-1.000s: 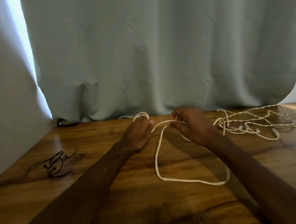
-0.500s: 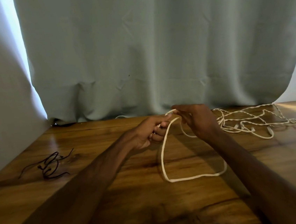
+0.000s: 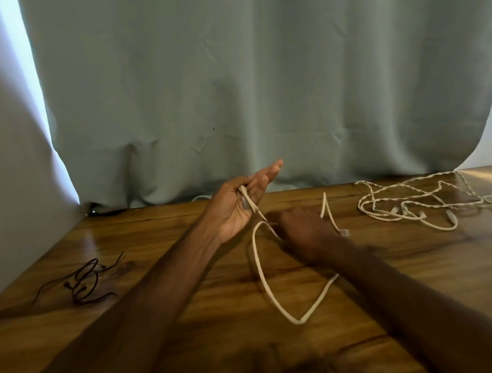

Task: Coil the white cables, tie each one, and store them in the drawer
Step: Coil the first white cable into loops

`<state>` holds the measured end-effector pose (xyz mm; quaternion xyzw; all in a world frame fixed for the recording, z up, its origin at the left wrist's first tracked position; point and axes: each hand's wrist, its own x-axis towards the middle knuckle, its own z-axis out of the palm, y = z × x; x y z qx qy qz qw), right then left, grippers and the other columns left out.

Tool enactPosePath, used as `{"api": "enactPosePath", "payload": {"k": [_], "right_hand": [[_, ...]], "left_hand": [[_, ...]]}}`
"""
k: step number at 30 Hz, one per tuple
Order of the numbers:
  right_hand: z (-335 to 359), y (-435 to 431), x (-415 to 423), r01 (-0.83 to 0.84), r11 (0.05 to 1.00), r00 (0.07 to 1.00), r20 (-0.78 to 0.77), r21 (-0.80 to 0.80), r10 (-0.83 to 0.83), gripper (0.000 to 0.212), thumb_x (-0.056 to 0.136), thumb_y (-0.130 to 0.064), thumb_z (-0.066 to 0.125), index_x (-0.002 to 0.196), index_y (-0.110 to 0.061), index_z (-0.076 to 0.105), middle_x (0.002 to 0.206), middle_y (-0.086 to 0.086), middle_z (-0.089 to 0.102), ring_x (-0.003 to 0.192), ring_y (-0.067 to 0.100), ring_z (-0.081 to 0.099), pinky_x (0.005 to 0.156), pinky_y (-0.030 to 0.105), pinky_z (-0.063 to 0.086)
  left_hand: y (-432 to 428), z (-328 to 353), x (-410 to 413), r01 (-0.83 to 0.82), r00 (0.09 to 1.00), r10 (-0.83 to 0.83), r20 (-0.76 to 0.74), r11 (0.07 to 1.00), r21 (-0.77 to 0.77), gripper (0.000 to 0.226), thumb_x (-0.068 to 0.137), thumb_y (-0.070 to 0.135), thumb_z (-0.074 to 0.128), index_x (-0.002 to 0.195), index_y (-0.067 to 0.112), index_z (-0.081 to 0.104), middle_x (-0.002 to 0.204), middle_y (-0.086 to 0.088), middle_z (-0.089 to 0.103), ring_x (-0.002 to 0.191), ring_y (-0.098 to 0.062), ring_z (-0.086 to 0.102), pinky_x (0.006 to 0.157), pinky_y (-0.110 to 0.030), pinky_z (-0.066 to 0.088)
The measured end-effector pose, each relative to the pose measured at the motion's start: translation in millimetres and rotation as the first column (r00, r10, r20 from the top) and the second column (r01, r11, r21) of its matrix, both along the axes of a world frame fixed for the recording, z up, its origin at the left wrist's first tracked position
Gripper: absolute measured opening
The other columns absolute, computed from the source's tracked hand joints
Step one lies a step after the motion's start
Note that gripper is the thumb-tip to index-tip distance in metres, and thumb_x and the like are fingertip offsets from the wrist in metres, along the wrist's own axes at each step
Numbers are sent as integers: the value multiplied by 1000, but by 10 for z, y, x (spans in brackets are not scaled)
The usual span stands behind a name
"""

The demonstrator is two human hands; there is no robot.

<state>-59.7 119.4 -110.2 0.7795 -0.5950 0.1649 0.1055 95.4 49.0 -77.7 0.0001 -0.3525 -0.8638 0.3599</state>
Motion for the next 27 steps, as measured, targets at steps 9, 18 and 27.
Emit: {"api": "enactPosePath", "payload": {"k": [9, 18, 27], "right_hand": [[20, -27, 112, -159, 985, 987, -46, -63, 156, 16, 103, -33, 50, 105, -23, 62, 92, 2, 70, 81, 22, 65, 69, 33, 45], [99, 77, 162, -289, 933, 864, 362, -213, 350, 30, 106, -31, 51, 84, -25, 72, 60, -22, 59, 58, 2, 59, 59, 29, 46], [321, 209, 96, -406, 906, 372, 927, 122, 42, 33, 102, -33, 60, 91, -4, 74, 52, -3, 36, 39, 8, 32, 38, 20, 33]], "left_hand": [[-103, -102, -50, -331, 944, 330, 27, 942, 61, 40, 101, -6, 31, 138, -23, 35, 122, -41, 62, 97, -42, 75, 77, -44, 65], [-222, -162, -33, -553, 822, 554, 130, 832, -46, 20, 104, -4, 29, 99, -4, 48, 106, -26, 69, 88, -33, 74, 75, -41, 63], [-141, -167, -88, -609, 735, 641, 223, 768, -200, 22, 104, -5, 34, 124, -5, 43, 102, -19, 71, 73, -21, 72, 58, -28, 61]]}}
